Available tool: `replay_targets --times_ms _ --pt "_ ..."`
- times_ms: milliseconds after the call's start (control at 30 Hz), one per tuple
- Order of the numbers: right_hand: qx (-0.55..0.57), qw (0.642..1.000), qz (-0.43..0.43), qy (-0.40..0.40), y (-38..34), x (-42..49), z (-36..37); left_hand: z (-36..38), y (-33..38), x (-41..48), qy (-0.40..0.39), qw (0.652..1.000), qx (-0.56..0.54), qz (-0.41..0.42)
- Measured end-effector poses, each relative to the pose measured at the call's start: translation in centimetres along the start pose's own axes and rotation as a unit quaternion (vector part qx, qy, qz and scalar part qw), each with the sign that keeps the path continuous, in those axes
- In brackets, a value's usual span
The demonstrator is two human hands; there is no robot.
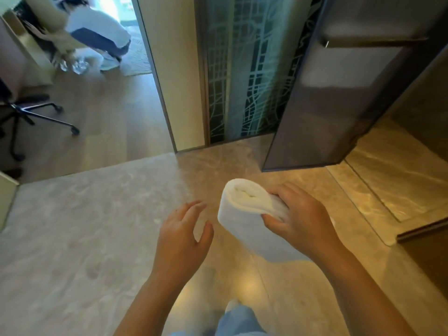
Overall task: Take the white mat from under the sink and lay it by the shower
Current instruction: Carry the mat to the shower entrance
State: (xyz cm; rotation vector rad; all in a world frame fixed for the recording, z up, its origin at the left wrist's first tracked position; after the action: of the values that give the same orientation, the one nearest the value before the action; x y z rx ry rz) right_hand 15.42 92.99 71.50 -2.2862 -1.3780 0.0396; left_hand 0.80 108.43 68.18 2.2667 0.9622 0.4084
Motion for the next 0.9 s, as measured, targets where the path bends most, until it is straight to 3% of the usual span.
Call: replay_targets --times_ms 233,500,733,900 --pt "0.011 0.999 0.041 0.031 -0.2 9.1 2.5 -1.4 -3.4 9.8 -0.019 0.999 0.018 0.024" --pt "-0.012 0.973 0.197 0.118 -2.4 15.3 4.6 -3.2 -6.6 23.0 -0.129 0.984 0.050 0.110" --pt "-0.042 0.924 0.319 0.207 -1.1 16.2 3.5 0.6 -2.0 30.2 -0.202 0.951 0.031 0.231" --pt "-0.074 0.896 0.379 0.220 3.7 15.1 2.1 6.4 3.5 32.1 -0.258 0.924 0.009 0.282"
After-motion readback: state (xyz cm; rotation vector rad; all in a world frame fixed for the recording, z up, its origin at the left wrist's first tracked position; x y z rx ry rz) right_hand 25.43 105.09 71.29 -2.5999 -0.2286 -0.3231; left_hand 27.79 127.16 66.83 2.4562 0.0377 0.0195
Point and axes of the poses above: each hand's wrist, its own x-axis towards the middle knuckle, its own z-axis out of the palm, y = z × x, the point moved 1 cm from there along x, towards the middle knuckle, and after that the axes turned 13 degrees about -z, right-handed, at the moved point
